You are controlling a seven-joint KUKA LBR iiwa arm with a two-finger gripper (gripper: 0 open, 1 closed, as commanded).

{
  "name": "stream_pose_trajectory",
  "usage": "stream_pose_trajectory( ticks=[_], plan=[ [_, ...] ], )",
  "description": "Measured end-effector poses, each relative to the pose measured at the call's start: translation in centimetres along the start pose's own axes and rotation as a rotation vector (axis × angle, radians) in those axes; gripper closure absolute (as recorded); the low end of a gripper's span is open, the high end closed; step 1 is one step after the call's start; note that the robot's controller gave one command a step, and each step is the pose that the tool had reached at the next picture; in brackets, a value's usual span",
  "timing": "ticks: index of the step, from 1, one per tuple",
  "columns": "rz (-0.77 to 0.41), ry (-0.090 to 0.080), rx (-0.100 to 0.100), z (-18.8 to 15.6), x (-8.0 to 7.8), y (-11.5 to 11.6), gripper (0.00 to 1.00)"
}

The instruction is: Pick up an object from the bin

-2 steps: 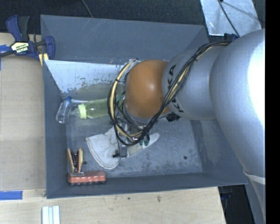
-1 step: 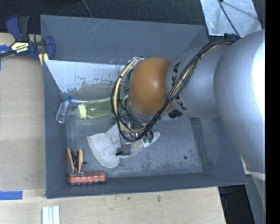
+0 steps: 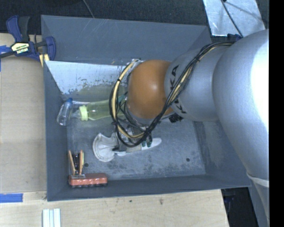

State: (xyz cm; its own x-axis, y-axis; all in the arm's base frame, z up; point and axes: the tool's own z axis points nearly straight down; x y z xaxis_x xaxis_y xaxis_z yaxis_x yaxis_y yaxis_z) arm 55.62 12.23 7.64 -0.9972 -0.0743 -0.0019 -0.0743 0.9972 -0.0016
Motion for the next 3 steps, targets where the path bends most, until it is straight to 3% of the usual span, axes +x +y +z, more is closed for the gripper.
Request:
stream_pose_trajectory(
  ticks=[2, 3],
  plan=[
    [0.000, 0.002, 0.000, -0.3, 0.1, 0.0, 1.00],
    [0.001, 0.008, 0.000, -2.4, 0.3, -0.1, 1.00]
  ],
)
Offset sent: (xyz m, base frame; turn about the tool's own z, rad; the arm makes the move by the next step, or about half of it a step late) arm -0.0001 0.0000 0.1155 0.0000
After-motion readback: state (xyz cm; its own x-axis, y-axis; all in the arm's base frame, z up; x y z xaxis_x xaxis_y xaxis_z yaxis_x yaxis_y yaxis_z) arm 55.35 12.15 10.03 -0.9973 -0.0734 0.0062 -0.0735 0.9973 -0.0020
